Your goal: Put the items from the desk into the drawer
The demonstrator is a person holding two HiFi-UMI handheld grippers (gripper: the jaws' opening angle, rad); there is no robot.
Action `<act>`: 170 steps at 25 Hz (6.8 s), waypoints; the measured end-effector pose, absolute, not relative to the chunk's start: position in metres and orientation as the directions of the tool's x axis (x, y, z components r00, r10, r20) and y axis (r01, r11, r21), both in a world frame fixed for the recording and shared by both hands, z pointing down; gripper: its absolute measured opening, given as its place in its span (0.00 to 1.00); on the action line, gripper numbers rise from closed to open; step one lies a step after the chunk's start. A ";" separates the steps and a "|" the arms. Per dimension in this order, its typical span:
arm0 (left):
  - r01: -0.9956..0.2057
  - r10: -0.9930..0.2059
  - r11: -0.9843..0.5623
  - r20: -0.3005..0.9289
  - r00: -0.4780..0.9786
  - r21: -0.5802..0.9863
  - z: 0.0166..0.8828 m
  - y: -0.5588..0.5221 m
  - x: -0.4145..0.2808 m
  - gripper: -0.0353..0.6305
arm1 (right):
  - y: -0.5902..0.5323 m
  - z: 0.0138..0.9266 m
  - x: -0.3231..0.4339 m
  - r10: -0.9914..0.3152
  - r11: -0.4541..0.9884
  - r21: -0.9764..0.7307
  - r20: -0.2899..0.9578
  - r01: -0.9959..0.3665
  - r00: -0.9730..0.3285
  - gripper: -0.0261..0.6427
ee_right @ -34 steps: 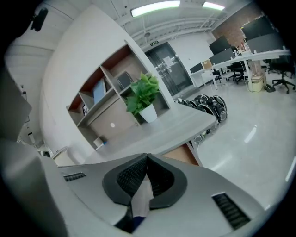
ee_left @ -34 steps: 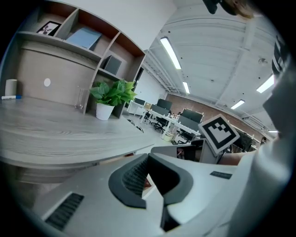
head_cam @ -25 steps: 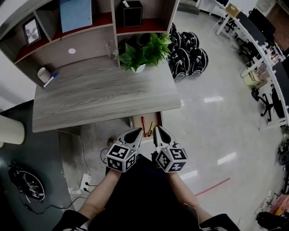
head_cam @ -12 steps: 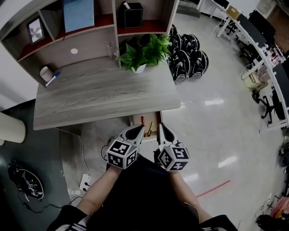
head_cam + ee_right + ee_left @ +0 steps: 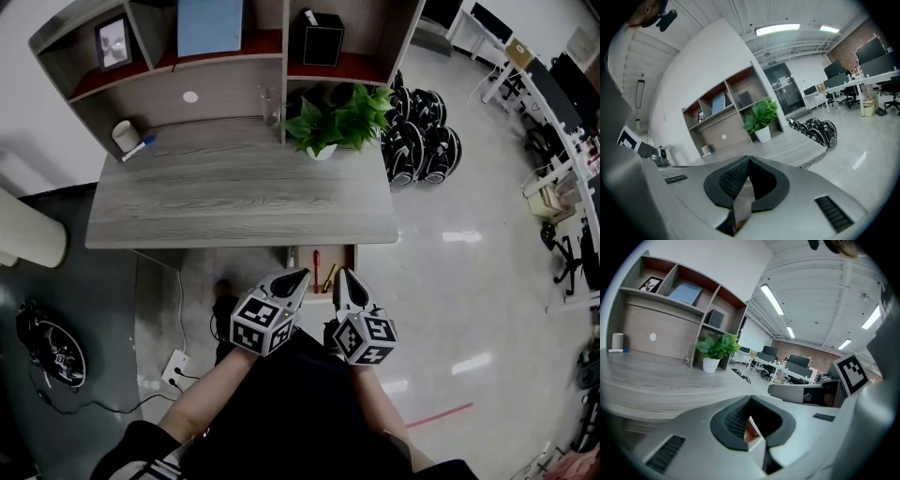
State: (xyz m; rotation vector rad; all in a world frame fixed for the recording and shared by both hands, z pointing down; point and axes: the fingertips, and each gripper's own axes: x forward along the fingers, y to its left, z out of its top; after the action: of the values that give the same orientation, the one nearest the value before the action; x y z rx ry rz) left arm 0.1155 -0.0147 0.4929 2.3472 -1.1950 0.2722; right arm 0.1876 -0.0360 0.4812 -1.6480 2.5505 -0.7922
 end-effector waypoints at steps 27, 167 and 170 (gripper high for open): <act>-0.911 -0.850 -0.161 0.416 0.324 0.380 0.494 -0.099 -0.149 0.08 | -0.123 0.495 -0.088 -0.595 0.595 -0.408 0.356 -0.693 -0.721 0.03; -0.934 -0.877 -0.097 0.413 0.244 0.345 0.505 -0.123 -0.365 0.08 | -0.188 0.531 -0.327 -0.180 0.978 0.209 0.819 -0.010 -0.545 0.15; -0.927 -0.861 -0.154 0.414 0.295 0.340 0.505 -0.128 -0.347 0.08 | -0.189 0.526 -0.315 -0.203 0.977 0.202 0.808 -0.064 -0.553 0.15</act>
State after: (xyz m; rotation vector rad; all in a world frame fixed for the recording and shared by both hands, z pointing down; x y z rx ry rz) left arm -0.3473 -0.1285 0.5048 2.0384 -1.5893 0.1642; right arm -0.3149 -0.1895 0.5259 -0.3534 4.0820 0.3467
